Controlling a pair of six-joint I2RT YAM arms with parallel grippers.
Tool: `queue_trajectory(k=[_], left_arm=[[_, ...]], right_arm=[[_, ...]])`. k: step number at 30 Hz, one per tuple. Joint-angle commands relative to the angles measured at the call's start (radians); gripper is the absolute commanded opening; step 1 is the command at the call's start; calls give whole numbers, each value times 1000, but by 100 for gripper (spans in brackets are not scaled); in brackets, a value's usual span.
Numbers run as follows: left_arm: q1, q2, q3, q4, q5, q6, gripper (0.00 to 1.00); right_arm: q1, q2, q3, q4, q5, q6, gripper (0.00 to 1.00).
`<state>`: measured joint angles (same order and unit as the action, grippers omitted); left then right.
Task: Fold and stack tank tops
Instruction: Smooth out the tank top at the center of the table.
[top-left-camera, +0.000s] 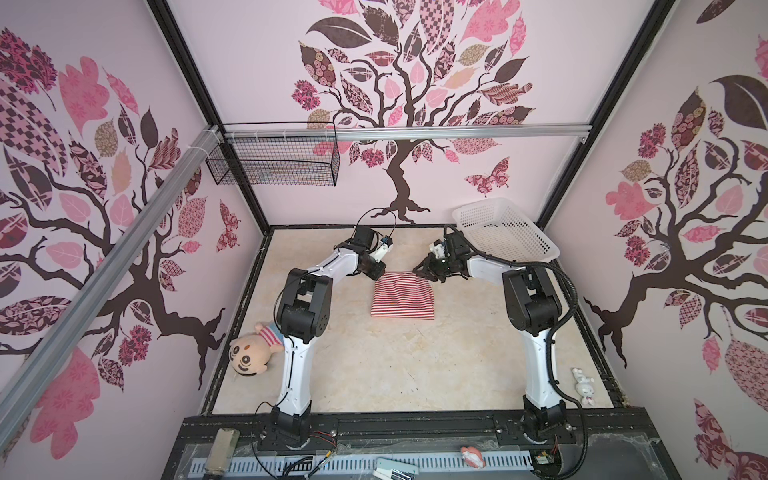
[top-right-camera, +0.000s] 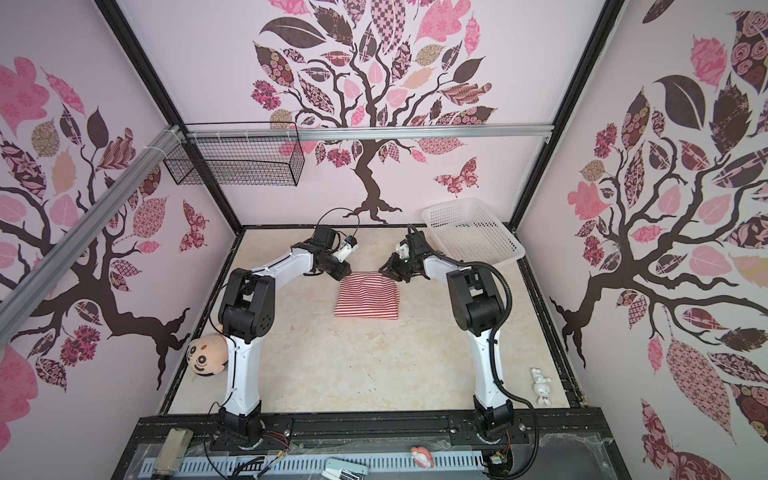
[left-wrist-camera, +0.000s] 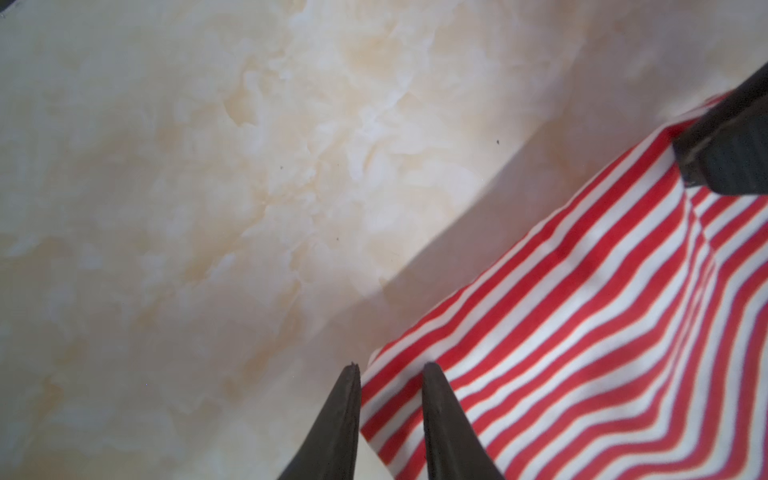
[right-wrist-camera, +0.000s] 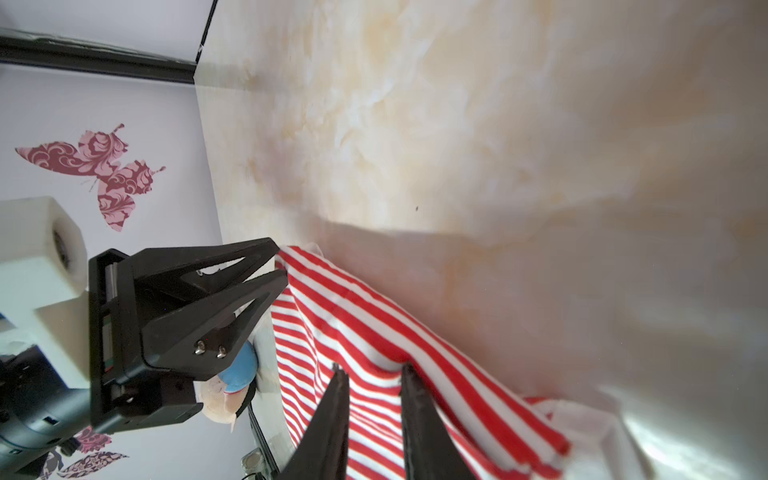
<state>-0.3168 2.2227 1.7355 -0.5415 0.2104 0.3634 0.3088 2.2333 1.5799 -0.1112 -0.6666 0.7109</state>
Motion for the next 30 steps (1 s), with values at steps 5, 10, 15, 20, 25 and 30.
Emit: queue_trajectory(k=[5,10,15,20,25,30], left_arm=[[-6,65,107,-84,-19,23,29],[-18,108,162,-133,-55,36,29],[-17,102,174,-116,-103,22,29],[-2,-24,96,-74,-130,0,29],[-11,-217,-88,-36,-85,11,30],[-38,-319,-245,-44,-50,27,30]], right_arm=[[-31,80,45,-1,-24,37,25],[-40,107,62,8,-37,41,26],[-45,83,101,-24,-40,-6,31],[-35,-72,13,5,-52,-39,54],[-12,-209,-134,12,-33,-41,60],[21,-246,-234,31,-28,-48,53]])
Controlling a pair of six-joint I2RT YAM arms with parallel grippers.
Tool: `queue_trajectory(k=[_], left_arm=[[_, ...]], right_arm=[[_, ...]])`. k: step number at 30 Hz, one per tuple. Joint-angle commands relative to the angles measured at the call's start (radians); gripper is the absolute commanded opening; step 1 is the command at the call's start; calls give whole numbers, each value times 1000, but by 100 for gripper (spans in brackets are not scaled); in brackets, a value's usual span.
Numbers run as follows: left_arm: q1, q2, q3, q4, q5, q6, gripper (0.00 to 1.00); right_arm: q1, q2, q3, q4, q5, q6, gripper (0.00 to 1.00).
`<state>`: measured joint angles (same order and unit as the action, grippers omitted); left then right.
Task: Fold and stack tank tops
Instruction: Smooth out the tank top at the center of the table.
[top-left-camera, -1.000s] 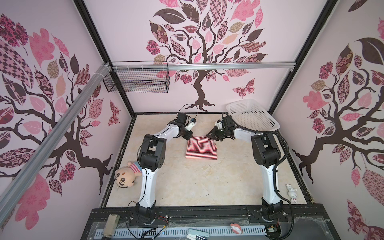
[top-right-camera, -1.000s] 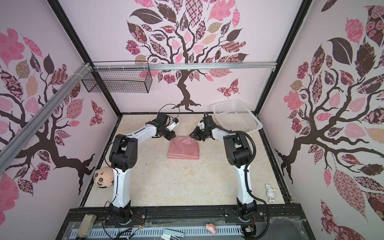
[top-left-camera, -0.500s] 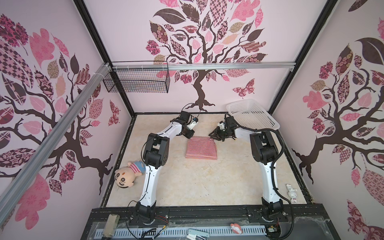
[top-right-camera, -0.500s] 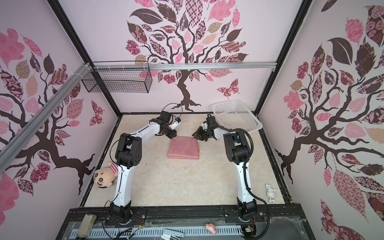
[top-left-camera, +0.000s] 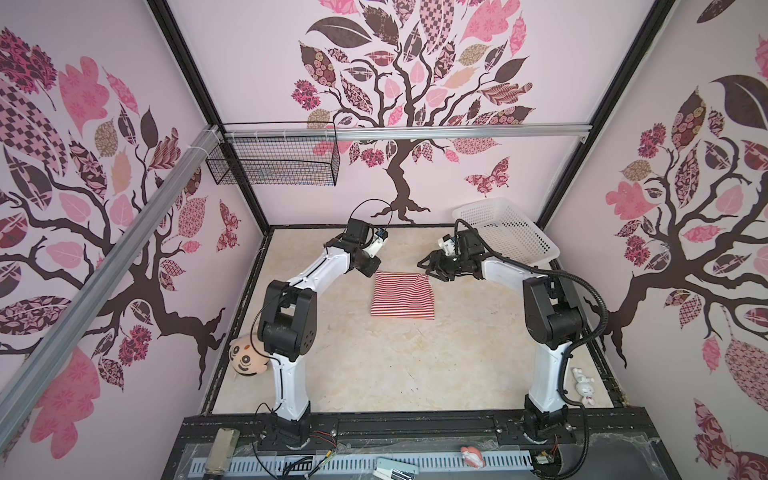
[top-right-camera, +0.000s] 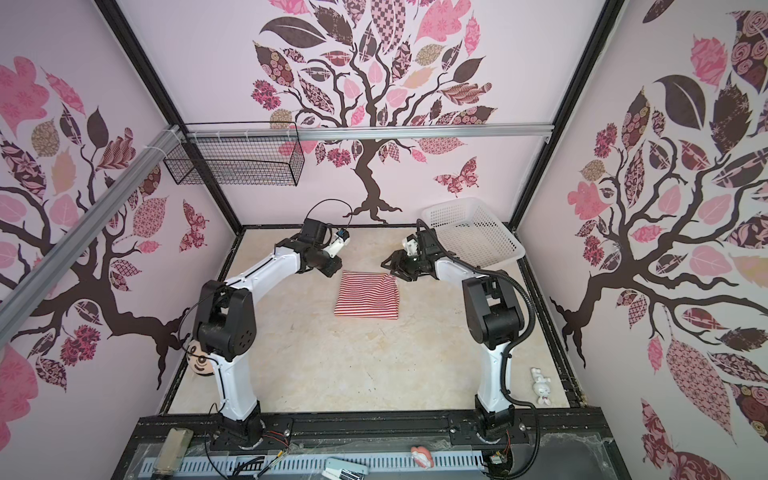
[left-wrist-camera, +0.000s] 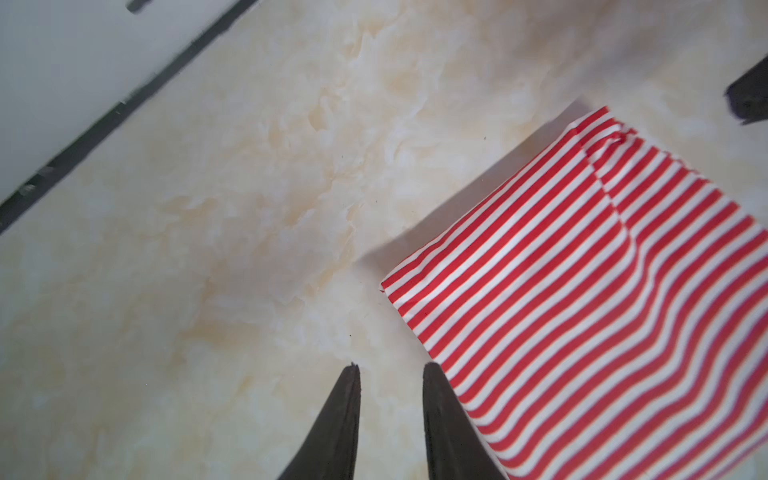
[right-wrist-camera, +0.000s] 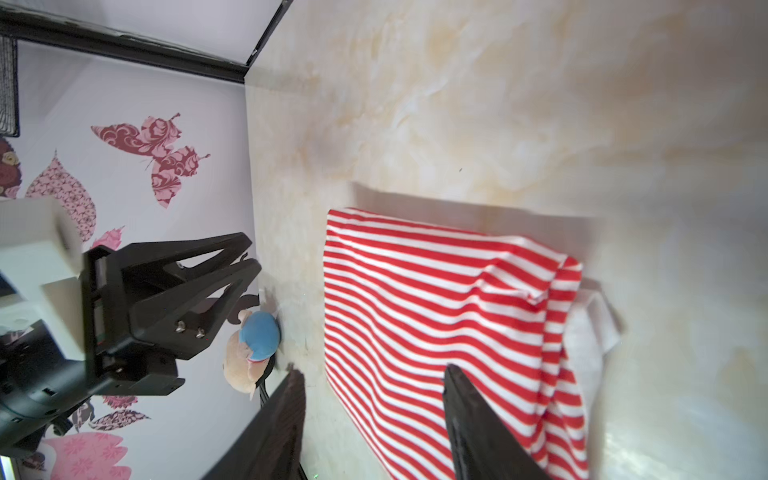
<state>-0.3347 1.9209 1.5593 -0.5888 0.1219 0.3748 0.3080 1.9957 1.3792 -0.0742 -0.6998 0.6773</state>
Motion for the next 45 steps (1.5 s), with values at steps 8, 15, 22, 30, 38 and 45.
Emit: queue_trajectory(k=[8,15,22,30,38,45], left_arm=[[-49,-32,-207,6,41,7,29],[-49,-3,-237,-23,68,5,29],[-49,31,-251,-39,42,14,29],[-50,11,-258,-39,-11,16,28],[-50,-152,-281,-25,-8,-4,29],[-70,-167,-222,-41,123,-29,30]], right_arm=[[55,40,-45,-39,59,-16,49],[48,60,-73,-124,186,-49,43],[40,55,-152,-123,200,-62,42],[40,-88,-189,-126,191,-58,44],[39,-282,-270,-135,210,-57,67],[40,-315,-348,-116,209,-46,69]])
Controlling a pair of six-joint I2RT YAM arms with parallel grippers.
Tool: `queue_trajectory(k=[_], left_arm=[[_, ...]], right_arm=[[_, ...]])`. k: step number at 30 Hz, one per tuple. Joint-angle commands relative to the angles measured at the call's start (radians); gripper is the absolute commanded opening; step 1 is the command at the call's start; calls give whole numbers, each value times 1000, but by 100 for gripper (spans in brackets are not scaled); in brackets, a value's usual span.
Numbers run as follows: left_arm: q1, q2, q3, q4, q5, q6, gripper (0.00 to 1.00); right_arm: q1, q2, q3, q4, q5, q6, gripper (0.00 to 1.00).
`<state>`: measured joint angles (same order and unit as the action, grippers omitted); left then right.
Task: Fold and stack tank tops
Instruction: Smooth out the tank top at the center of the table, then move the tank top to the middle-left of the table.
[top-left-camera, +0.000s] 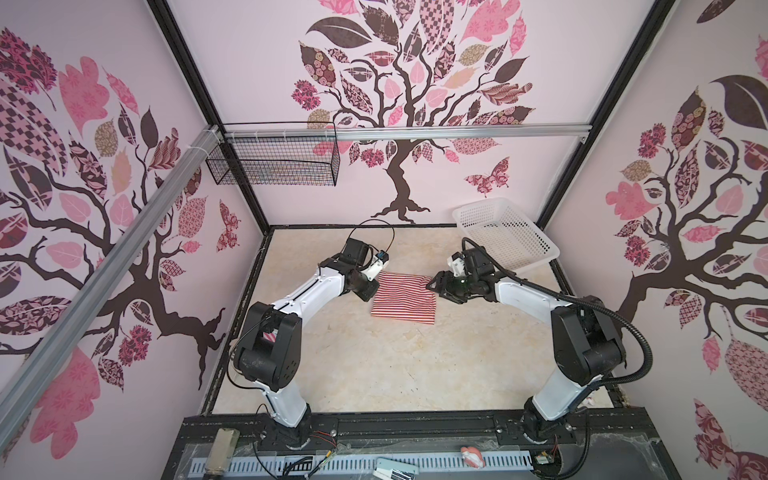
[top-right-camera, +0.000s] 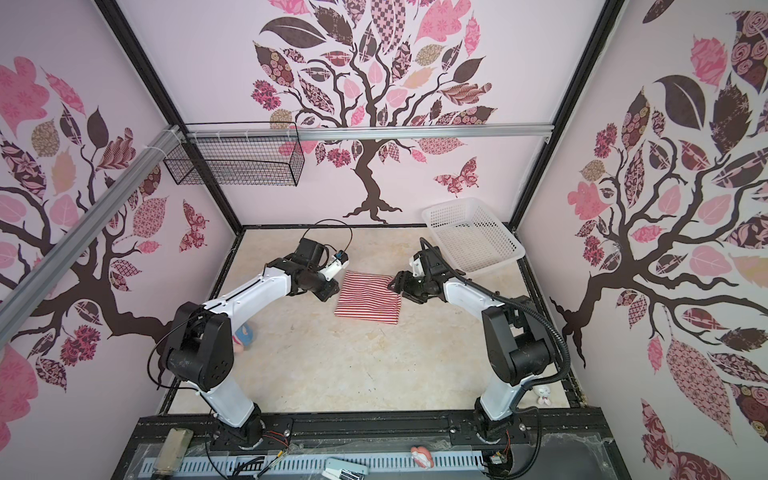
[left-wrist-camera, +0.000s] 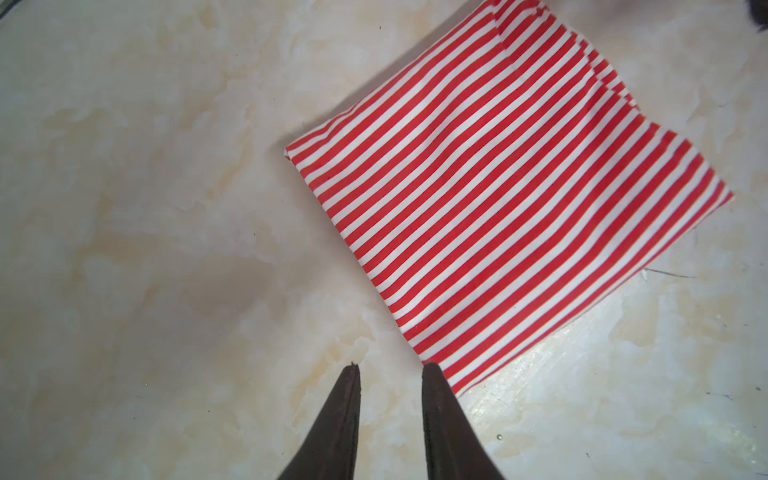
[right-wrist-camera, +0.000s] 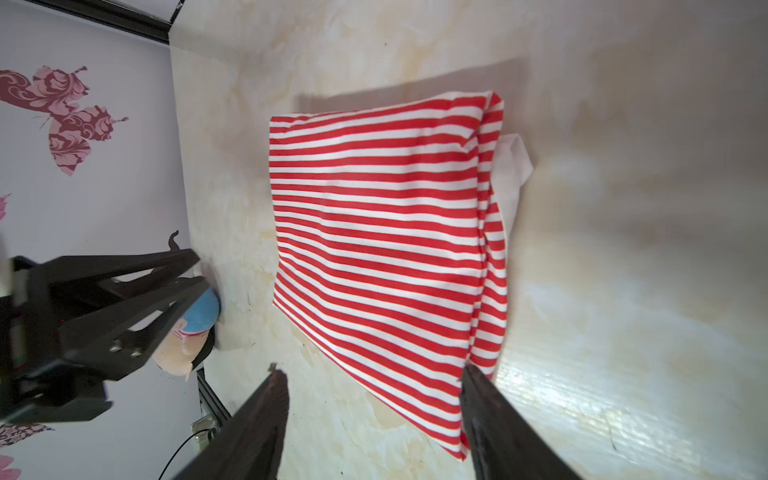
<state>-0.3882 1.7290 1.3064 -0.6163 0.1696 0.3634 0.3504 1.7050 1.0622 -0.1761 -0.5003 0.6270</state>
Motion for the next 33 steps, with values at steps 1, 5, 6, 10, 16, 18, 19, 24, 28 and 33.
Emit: queue_trajectory(k=[1,5,6,10,16,18,19,24,28,33], left_arm=[[-29,43,47,-20,80,-20,30],[-99,102,75,-22,48,-2,30],[-112,115,75,-17,46,0,30],[-117,158,79,2,36,-7,30],[-103,207,86,20,30,-6,30],[-100,225,93,21,8,-10,30],[-96,236,99,16,-7,-15,30],[-42,302,139,-29,8,-38,29],[9,338,172,-93,91,-39,29],[43,302,127,-78,79,-84,29]], right_arm=[[-2,-37,-46,-6,14,8,69],[-2,-51,-75,-3,27,8,70],[-3,-47,-78,-2,26,8,70],[-2,-31,-86,6,19,8,71],[-2,-23,-100,12,28,8,72],[-2,-10,-94,14,29,8,72],[-2,-1,-87,15,25,8,73],[-3,61,-41,23,16,2,73],[-2,109,-2,23,6,2,73],[-3,160,45,30,-7,8,73]])
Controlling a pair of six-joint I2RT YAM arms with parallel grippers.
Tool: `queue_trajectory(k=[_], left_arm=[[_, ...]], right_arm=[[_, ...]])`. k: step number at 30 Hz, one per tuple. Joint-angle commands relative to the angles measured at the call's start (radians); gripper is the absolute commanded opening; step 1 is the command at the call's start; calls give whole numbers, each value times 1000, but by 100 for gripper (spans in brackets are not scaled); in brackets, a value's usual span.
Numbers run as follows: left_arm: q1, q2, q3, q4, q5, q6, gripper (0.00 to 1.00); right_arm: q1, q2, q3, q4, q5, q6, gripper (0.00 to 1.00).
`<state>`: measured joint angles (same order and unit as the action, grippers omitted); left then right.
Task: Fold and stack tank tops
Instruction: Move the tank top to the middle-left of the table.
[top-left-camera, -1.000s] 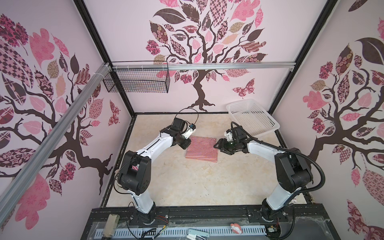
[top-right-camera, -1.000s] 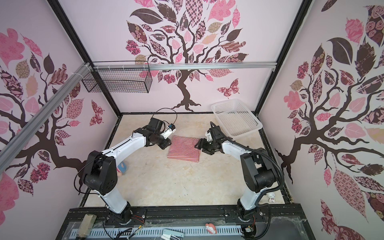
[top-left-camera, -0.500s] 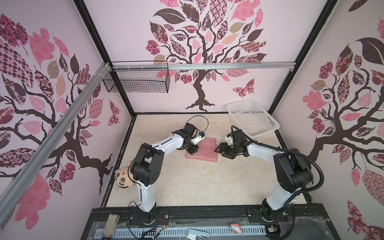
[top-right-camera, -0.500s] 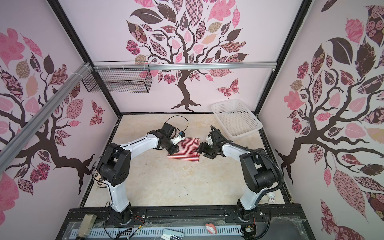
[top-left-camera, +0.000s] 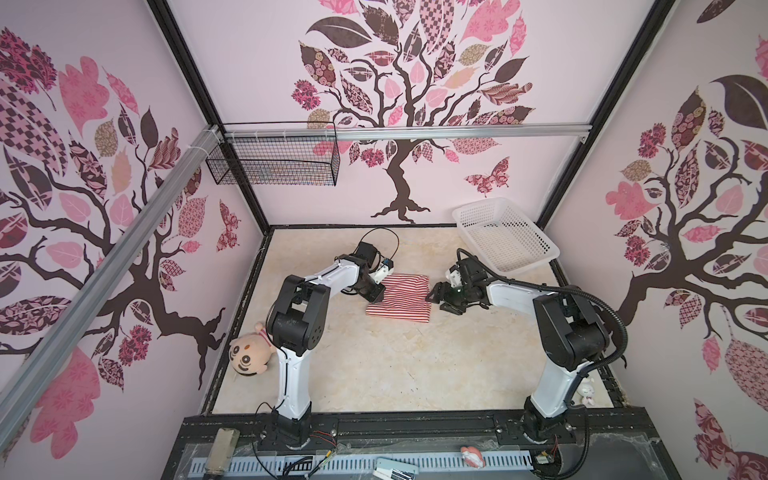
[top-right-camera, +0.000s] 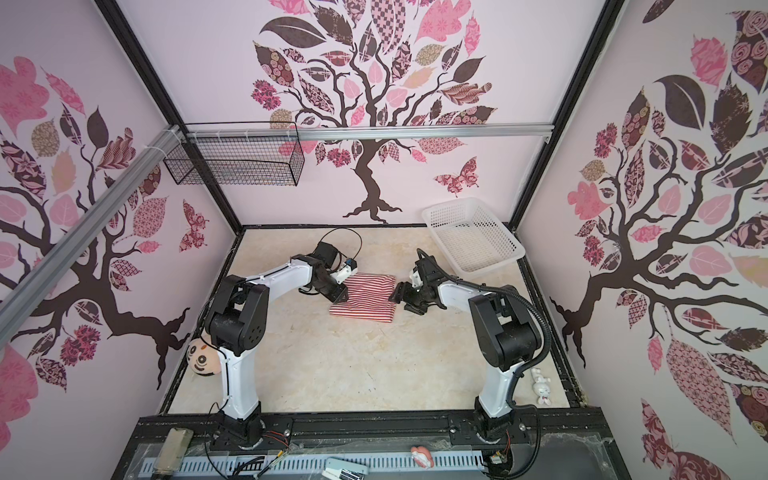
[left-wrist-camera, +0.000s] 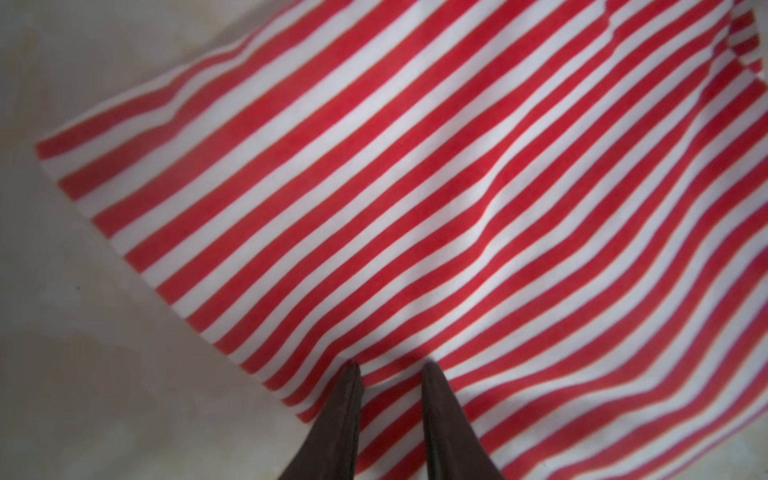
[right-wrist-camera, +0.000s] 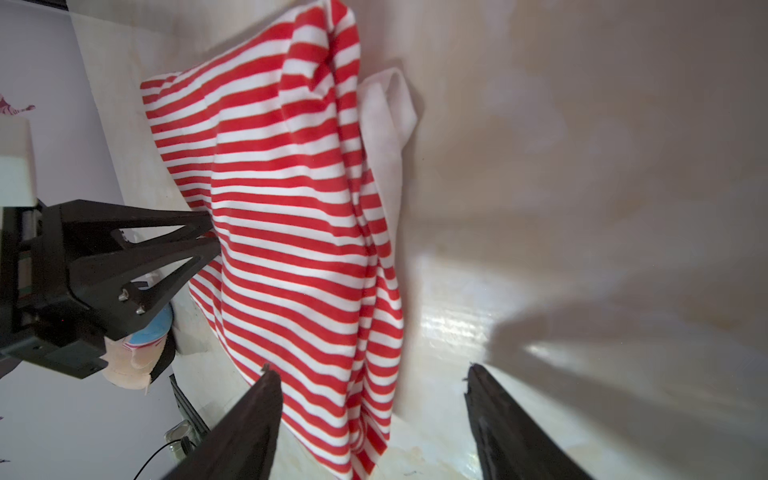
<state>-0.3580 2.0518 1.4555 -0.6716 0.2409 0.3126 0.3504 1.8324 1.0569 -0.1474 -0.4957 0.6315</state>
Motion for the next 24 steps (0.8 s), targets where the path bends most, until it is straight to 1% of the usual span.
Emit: queue_trajectory(k=[1,4,9,13,16,19,22,24], left_arm=[[24,-26,-30,-23,9,-39,29],[42,-45,-57,-25,5,-41,29],[71,-99,-113,-2,-54,-45,29],[104,-123,-137,13,-74,-6,29],[107,-125,-139,27,-128,34,29],[109,-127,-126,21,-156,28,29],[110,-130,-116,6,-139,30,29],[111,-163,-130,23,-92,25,29]], right_arm=[[-2,45,60,7,-12,4,73],[-2,87,99,12,-21,9,73],[8,140,143,51,-70,39,73],[30,169,176,57,-88,51,73],[47,184,193,68,-91,63,73],[57,202,214,68,-95,72,74],[60,213,232,65,-90,81,74],[60,205,239,47,-67,80,74]])
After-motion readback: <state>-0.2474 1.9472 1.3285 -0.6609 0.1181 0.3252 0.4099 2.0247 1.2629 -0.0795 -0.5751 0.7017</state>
